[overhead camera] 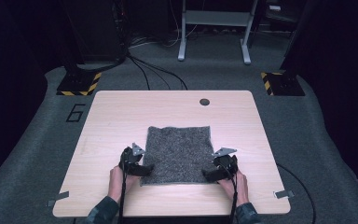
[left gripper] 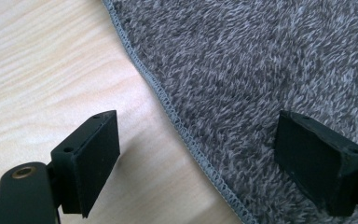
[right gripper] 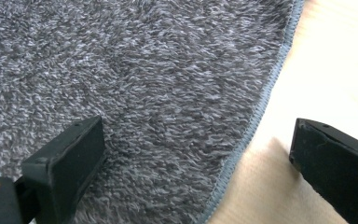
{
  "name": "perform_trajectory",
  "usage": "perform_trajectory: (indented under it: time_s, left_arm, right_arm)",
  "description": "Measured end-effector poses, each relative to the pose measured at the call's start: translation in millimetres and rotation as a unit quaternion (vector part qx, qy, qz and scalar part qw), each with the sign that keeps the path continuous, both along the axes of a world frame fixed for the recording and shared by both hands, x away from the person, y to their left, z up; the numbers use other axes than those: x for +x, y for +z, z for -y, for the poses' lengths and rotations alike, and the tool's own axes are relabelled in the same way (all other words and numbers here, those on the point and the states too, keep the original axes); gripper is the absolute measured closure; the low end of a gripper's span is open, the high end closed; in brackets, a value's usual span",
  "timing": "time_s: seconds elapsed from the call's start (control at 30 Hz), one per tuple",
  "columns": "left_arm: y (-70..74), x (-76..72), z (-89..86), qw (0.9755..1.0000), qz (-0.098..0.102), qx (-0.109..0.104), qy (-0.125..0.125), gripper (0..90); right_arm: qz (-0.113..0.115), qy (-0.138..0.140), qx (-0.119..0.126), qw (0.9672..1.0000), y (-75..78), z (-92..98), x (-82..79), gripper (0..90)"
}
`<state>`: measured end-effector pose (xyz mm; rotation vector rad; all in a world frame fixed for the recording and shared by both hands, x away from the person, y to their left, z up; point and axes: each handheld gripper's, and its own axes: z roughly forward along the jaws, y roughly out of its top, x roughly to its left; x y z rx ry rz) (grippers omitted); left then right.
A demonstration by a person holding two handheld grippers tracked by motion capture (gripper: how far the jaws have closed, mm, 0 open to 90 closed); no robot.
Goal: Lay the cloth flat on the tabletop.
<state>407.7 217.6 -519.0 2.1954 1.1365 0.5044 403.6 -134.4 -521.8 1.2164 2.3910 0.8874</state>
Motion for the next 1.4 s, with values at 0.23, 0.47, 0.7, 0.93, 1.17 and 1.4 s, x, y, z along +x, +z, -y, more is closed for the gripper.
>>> perform_trajectory:
  time_s: [0.23,0.47,0.7,0.93,1.17,1.4]
  left_arm:
    - [0.0,-11.8,0.2,1.0000,0.000,0.001,-0.004,14.3]
    - [4.6,-16.7,-3.9,1.0000,-0.001,-0.008,0.004,11.3]
    - [22.5,-7.2,-19.8,0.9992,-0.002,-0.036,0.018,10.4]
    - [31.2,10.0,-29.0,0.9978,-0.011,-0.060,0.024,9.5]
    - [41.5,29.6,-30.2,0.9964,-0.020,-0.078,0.029,9.3]
    - [45.8,62.0,-25.6,0.9962,-0.018,-0.079,0.032,9.4]
  right_arm:
    - [-0.001,0.003,-0.002,1.0000,0.1,0.6,-7.9,3.3]
    - [-0.003,0.008,0.006,0.9999,0.2,2.5,-18.9,3.1]
    - [0.003,0.010,0.020,0.9997,12.9,1.5,-20.2,2.2]
    - [0.011,0.028,0.027,0.9992,22.5,-9.4,-18.6,2.5]
    - [0.011,0.037,0.039,0.9985,29.8,-17.6,-17.6,2.5]
    - [0.013,0.059,0.050,0.9970,32.0,-38.8,-16.8,2.5]
